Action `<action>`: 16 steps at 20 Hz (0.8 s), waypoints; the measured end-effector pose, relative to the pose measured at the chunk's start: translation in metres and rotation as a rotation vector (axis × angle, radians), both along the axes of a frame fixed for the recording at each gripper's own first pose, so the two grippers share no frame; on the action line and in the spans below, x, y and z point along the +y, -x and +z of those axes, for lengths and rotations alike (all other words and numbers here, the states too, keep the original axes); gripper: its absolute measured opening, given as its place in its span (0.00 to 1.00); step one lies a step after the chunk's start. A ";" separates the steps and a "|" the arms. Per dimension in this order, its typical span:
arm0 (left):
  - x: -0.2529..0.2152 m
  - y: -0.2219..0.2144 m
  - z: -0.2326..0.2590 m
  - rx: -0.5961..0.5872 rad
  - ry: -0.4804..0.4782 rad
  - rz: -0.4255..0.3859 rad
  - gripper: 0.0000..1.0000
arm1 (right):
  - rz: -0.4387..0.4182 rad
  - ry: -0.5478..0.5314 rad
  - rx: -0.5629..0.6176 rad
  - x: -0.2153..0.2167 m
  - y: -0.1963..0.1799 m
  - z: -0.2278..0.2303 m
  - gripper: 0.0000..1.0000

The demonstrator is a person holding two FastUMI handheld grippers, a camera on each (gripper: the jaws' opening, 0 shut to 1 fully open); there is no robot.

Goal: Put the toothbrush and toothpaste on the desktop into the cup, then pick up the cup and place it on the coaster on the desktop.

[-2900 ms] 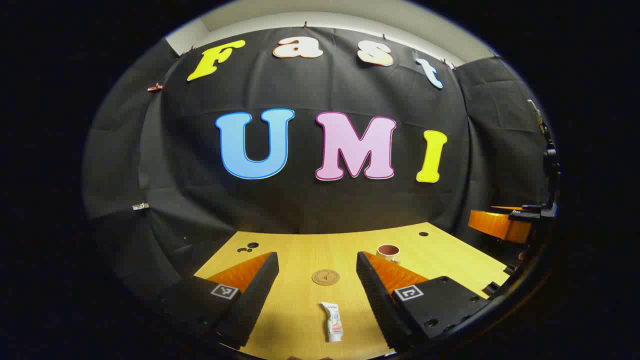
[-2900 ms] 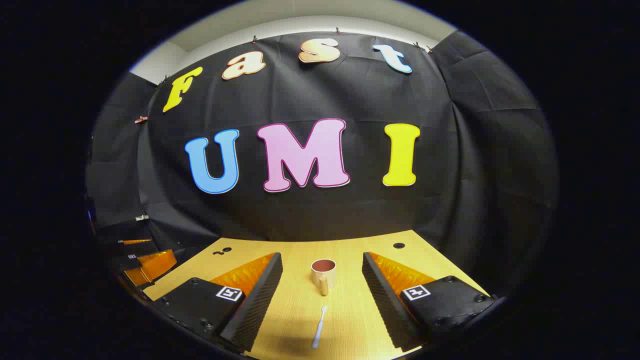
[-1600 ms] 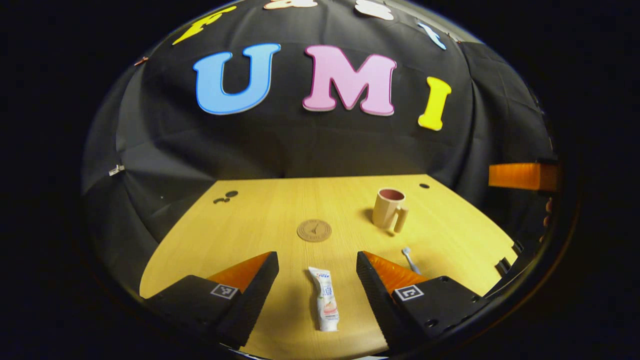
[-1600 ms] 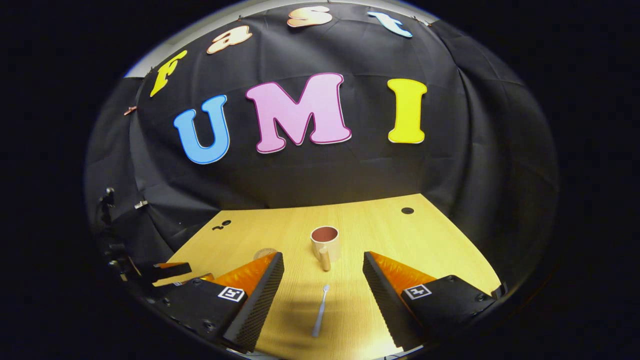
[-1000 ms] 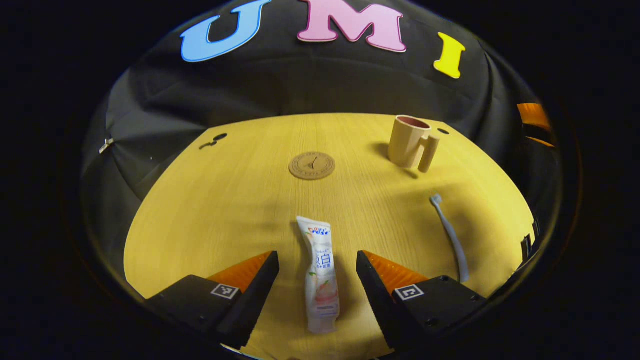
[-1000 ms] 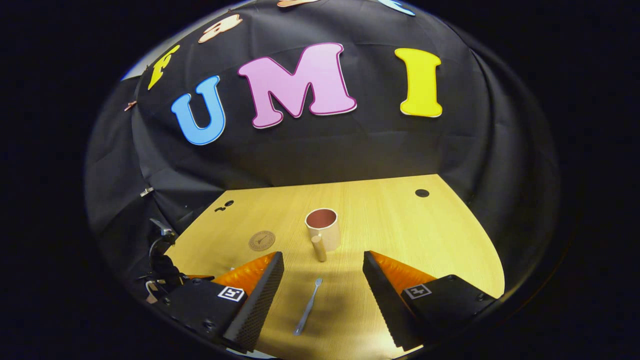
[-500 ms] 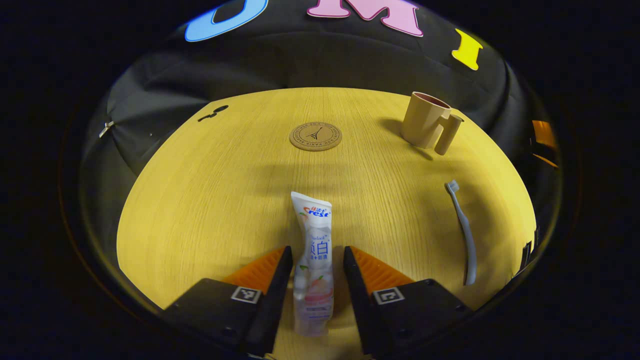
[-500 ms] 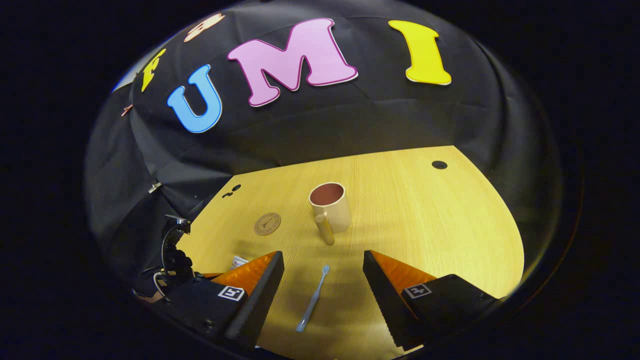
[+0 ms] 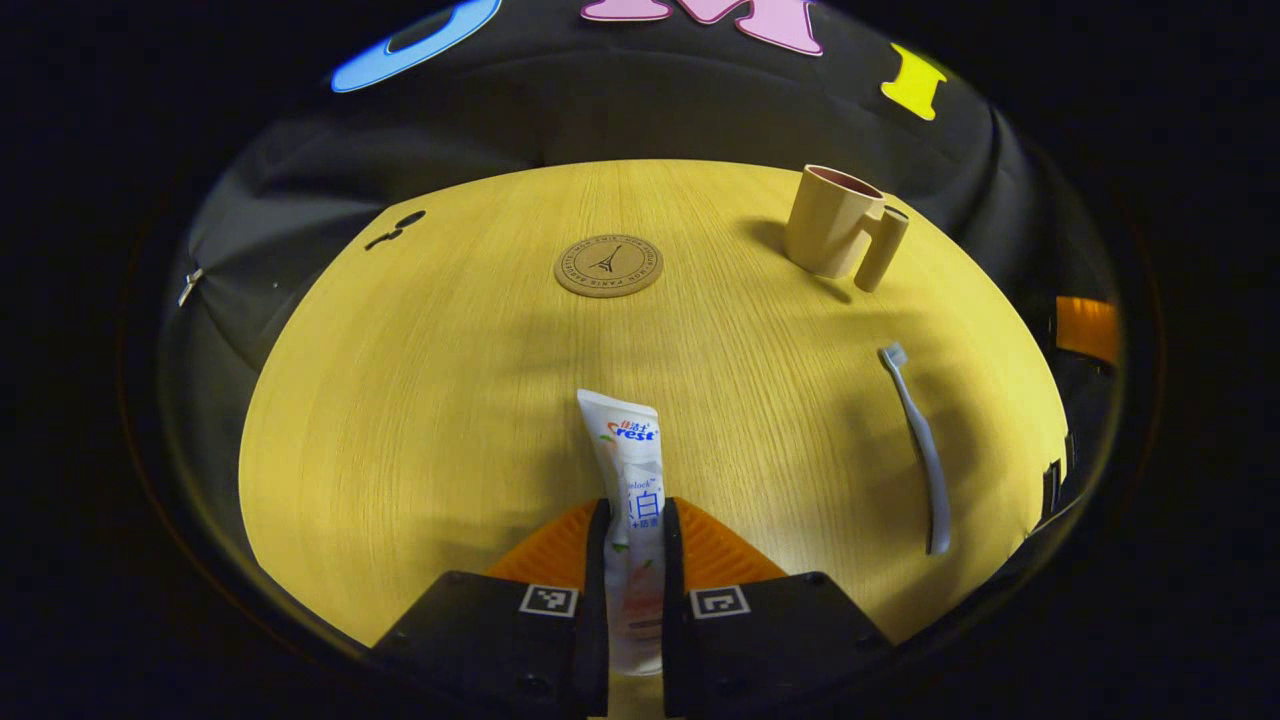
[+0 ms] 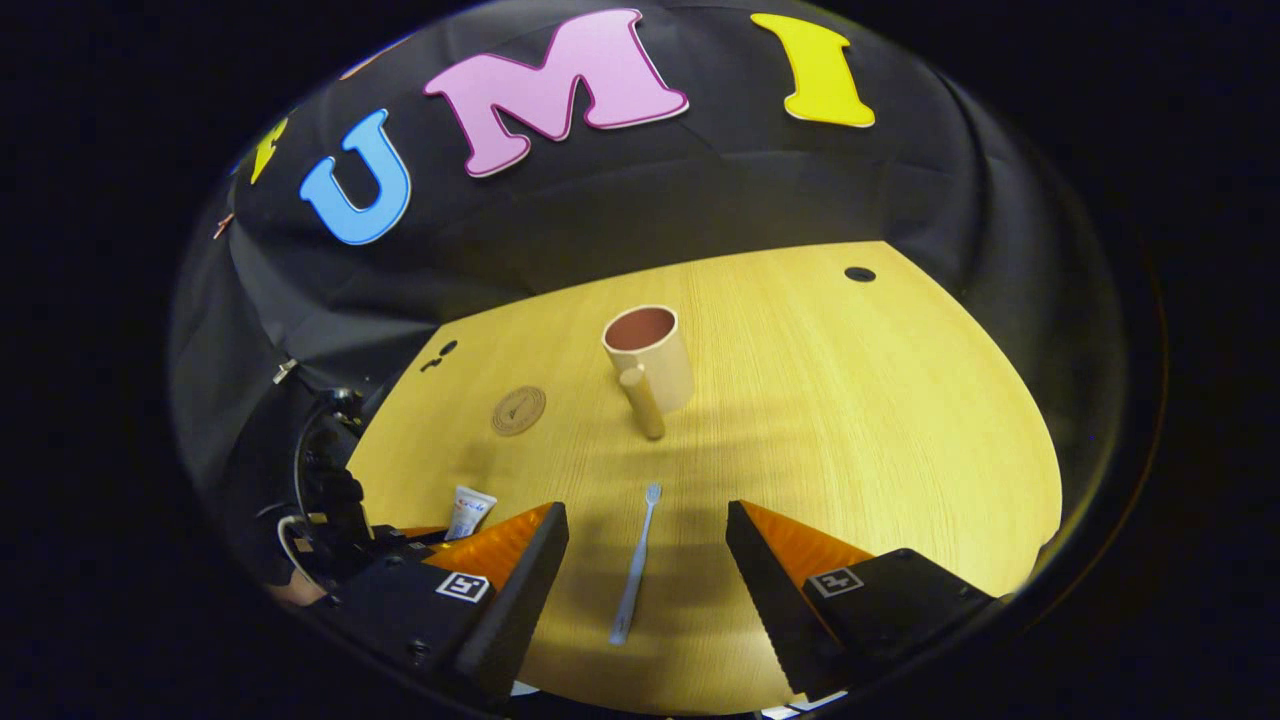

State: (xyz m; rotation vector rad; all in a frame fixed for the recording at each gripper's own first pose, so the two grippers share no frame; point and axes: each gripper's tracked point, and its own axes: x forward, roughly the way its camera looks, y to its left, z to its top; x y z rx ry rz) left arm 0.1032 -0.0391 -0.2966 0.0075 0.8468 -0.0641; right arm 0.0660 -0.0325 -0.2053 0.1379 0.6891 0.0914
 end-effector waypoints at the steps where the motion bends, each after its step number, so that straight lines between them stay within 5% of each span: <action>1: -0.002 0.000 0.001 -0.001 0.012 -0.011 0.31 | -0.013 0.005 0.015 0.001 0.002 -0.005 0.99; 9: 0.012 0.011 0.046 -0.097 0.107 0.003 0.30 | -0.049 0.068 0.114 0.018 -0.006 -0.043 0.99; 14: 0.029 0.029 0.062 -0.137 0.120 0.014 0.21 | -0.048 0.184 0.201 0.023 -0.009 -0.086 0.99; 16: 0.032 0.034 0.063 -0.136 0.121 0.026 0.25 | -0.043 0.223 0.240 0.020 -0.007 -0.098 0.99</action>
